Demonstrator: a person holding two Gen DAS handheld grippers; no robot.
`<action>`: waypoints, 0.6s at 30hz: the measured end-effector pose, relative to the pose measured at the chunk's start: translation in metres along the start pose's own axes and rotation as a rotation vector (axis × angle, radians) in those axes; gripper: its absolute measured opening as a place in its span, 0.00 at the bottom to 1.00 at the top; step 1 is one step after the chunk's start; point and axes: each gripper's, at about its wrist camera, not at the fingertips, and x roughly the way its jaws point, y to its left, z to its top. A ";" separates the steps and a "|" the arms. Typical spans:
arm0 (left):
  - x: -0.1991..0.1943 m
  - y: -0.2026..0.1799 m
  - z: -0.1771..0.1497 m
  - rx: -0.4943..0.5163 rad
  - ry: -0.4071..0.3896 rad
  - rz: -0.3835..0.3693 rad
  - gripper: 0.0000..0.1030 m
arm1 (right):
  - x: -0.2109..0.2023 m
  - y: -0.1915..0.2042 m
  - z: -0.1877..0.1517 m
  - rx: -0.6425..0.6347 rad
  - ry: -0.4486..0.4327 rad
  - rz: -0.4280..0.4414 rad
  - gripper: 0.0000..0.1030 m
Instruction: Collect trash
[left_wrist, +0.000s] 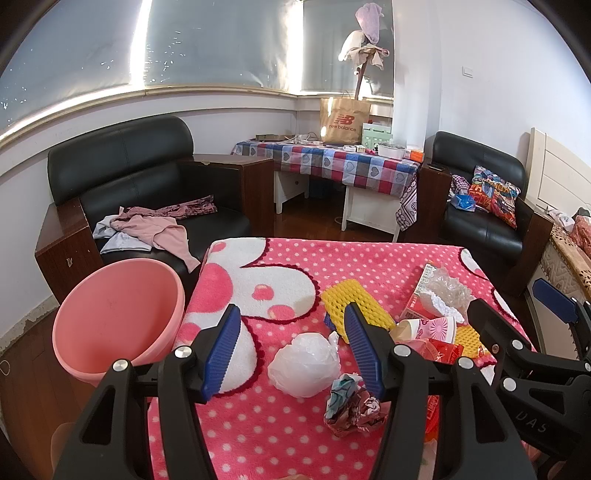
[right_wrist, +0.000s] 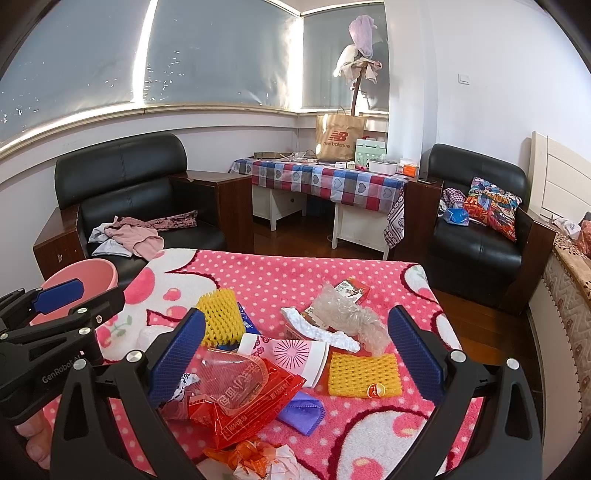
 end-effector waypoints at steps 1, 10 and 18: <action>0.000 0.000 0.000 0.000 0.000 0.000 0.57 | 0.000 0.000 0.000 0.001 0.000 0.000 0.97; 0.001 -0.001 -0.001 0.000 0.001 0.002 0.57 | 0.000 0.000 0.000 0.002 0.000 0.001 0.97; 0.001 -0.002 -0.001 0.000 0.001 0.001 0.57 | 0.000 0.000 0.000 0.000 0.000 0.000 0.97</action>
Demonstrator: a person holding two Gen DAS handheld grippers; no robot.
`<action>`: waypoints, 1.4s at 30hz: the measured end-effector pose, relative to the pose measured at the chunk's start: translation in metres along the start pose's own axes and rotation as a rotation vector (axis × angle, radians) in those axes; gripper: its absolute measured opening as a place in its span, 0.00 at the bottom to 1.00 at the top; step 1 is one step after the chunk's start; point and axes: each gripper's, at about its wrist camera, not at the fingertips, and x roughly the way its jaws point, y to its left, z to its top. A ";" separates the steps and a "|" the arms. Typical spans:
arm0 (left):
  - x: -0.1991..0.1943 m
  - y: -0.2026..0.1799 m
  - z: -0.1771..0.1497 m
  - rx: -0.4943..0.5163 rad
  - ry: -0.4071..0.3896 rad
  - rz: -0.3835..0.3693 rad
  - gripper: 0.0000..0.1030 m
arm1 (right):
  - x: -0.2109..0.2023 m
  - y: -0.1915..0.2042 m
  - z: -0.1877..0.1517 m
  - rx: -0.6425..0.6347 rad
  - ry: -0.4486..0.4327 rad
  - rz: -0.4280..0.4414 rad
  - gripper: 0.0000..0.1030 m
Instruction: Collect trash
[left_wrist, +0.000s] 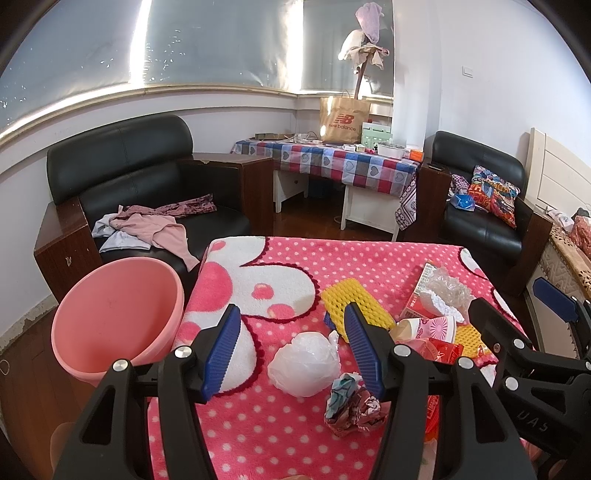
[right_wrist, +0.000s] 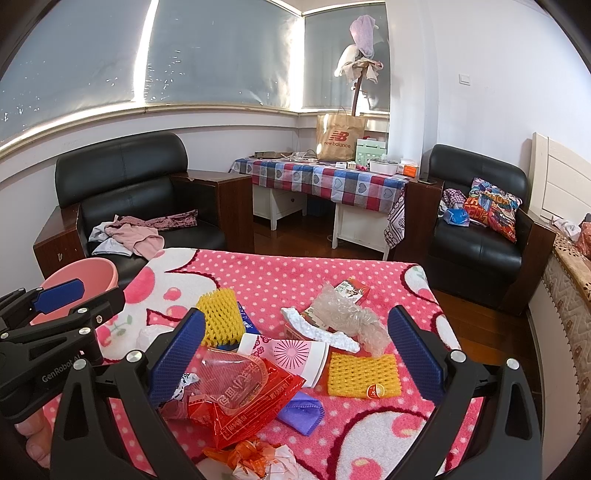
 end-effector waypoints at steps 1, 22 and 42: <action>0.000 0.000 0.000 0.000 0.000 -0.001 0.57 | 0.000 0.000 0.000 0.000 0.000 0.000 0.97; 0.004 0.031 -0.010 -0.011 0.042 -0.095 0.56 | -0.005 -0.034 -0.018 0.023 0.049 -0.024 0.97; 0.008 -0.004 -0.047 0.089 0.204 -0.393 0.56 | -0.022 -0.038 -0.043 -0.028 0.132 0.104 0.78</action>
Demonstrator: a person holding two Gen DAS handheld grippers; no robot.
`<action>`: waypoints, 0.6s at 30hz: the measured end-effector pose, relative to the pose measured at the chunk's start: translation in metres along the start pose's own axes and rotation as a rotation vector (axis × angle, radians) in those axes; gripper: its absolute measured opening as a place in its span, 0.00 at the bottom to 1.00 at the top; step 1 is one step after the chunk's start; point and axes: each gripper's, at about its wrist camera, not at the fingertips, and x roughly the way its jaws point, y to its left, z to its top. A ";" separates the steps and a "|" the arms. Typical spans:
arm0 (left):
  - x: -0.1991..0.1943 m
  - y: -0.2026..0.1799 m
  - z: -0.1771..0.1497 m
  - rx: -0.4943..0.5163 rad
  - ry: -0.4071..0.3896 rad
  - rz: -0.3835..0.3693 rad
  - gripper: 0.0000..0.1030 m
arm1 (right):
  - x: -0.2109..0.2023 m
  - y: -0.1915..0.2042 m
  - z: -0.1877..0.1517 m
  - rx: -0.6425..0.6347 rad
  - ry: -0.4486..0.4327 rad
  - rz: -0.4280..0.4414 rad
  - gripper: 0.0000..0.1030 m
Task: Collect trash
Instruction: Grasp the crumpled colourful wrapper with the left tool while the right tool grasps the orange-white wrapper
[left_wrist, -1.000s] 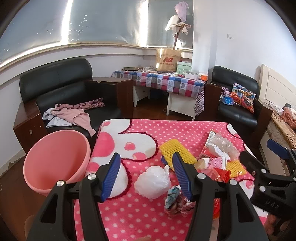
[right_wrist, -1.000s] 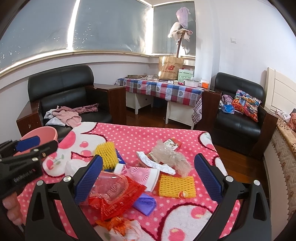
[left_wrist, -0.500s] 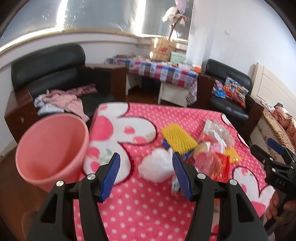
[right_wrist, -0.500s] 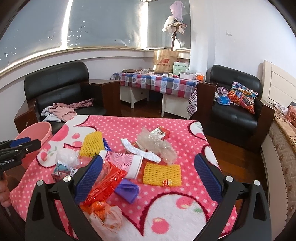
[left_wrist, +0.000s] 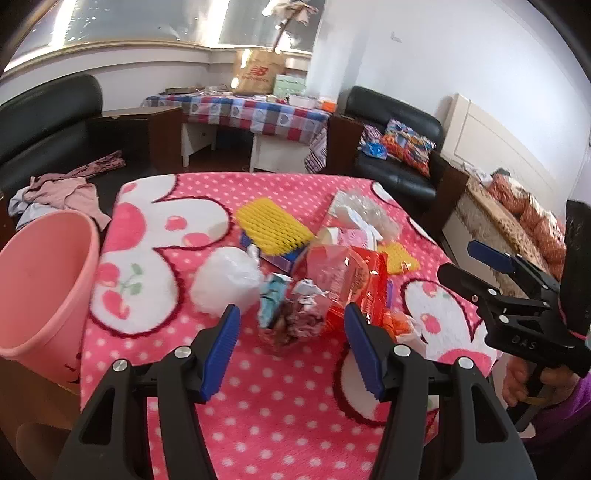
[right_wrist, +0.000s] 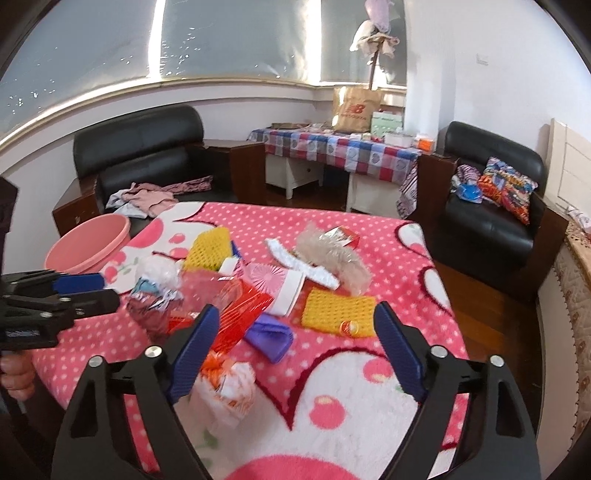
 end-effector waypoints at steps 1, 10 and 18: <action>0.002 -0.003 0.000 0.010 0.003 0.002 0.52 | -0.001 0.000 -0.001 0.003 0.008 0.012 0.77; 0.014 -0.015 -0.002 0.060 0.032 -0.002 0.27 | -0.005 -0.008 -0.012 0.061 0.065 0.112 0.70; 0.018 -0.011 -0.004 0.054 0.038 0.004 0.15 | -0.005 0.012 -0.025 0.000 0.143 0.194 0.58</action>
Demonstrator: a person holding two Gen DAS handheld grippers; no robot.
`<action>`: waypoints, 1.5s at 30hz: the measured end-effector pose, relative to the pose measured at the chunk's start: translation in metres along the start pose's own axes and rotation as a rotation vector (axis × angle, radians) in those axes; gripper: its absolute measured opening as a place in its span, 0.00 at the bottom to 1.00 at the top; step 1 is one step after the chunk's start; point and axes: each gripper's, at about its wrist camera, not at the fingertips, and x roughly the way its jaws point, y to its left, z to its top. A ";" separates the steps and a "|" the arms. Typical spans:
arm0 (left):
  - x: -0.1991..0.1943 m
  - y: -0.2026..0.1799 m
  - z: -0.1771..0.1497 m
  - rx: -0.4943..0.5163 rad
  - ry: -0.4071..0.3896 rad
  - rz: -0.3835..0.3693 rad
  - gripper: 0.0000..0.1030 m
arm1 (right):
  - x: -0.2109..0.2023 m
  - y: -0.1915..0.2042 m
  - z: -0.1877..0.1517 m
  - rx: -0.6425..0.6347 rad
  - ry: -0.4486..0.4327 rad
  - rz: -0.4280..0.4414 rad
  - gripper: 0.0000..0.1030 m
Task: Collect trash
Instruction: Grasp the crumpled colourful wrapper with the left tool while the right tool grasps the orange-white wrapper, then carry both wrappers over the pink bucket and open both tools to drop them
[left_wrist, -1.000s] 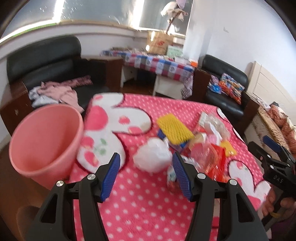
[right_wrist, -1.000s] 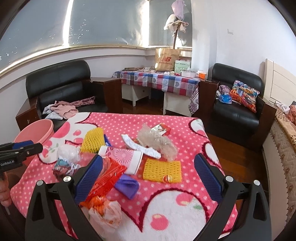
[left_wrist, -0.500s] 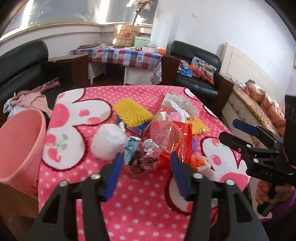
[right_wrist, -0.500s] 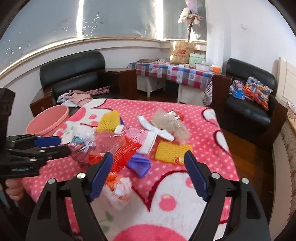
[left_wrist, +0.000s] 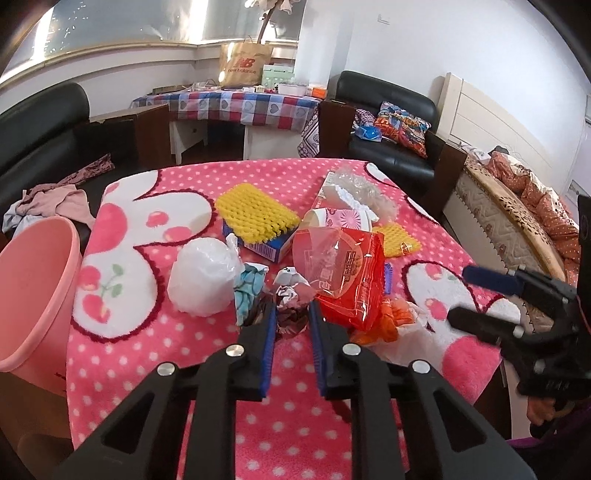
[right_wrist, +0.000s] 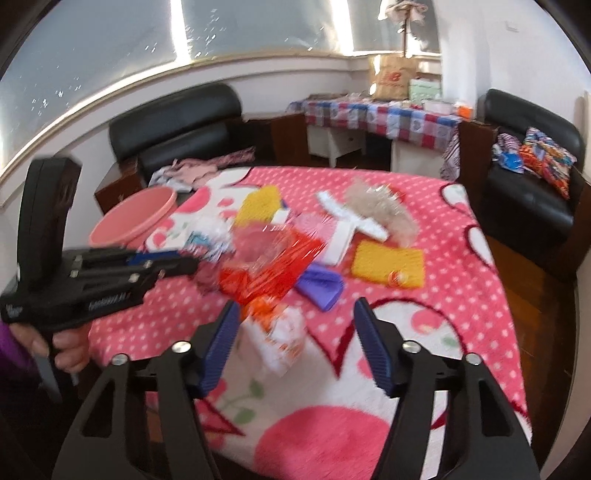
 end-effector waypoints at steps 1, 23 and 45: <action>-0.001 0.000 0.000 0.002 -0.003 -0.002 0.13 | 0.002 0.002 -0.002 -0.003 0.011 0.007 0.57; -0.046 -0.001 0.001 0.003 -0.097 -0.075 0.08 | 0.026 0.003 -0.019 0.082 0.152 0.061 0.09; -0.086 0.005 -0.002 0.022 -0.204 -0.124 0.08 | -0.036 0.014 0.013 0.020 -0.035 -0.054 0.05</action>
